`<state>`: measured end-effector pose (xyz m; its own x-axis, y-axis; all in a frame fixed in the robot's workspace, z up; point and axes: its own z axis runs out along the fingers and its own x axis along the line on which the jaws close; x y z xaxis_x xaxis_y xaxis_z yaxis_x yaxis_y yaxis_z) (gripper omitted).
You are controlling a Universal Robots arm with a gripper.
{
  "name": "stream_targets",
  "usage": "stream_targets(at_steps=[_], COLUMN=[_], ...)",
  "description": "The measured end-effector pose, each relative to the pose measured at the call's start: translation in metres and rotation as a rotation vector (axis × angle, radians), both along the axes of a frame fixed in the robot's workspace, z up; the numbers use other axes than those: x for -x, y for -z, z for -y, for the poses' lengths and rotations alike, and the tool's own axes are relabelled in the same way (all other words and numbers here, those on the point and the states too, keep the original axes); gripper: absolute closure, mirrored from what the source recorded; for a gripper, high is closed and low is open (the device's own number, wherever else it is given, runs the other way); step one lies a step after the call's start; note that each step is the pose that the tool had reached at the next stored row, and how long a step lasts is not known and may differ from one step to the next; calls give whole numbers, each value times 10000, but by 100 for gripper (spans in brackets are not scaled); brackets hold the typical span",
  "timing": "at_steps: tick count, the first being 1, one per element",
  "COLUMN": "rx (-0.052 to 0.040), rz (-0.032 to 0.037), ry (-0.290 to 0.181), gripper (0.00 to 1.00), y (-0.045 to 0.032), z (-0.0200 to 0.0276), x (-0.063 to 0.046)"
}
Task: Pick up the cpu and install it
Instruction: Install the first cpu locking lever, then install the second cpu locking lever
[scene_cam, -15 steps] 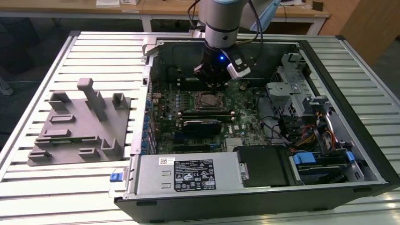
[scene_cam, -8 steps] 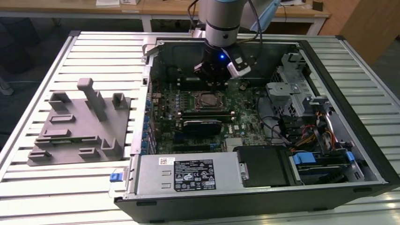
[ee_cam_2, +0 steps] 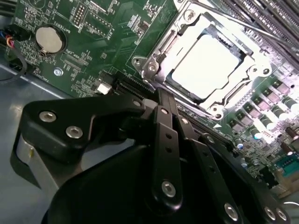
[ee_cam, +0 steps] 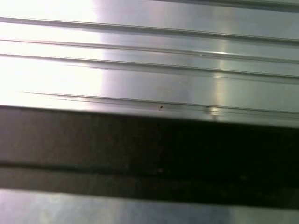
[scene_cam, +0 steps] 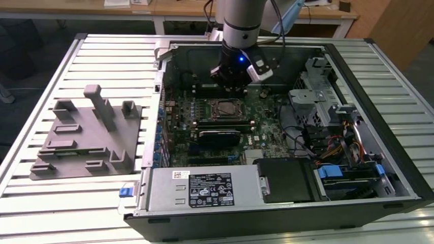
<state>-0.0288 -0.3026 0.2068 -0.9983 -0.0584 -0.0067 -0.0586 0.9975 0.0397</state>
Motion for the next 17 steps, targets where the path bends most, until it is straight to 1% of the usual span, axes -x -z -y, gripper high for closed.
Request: stream_targets(at_steps=[8, 17], rx=[-2, -1], rz=[1, 0], ry=[1, 1], gripper=[89, 89], y=[0, 0], z=[39, 68], x=[0, 0])
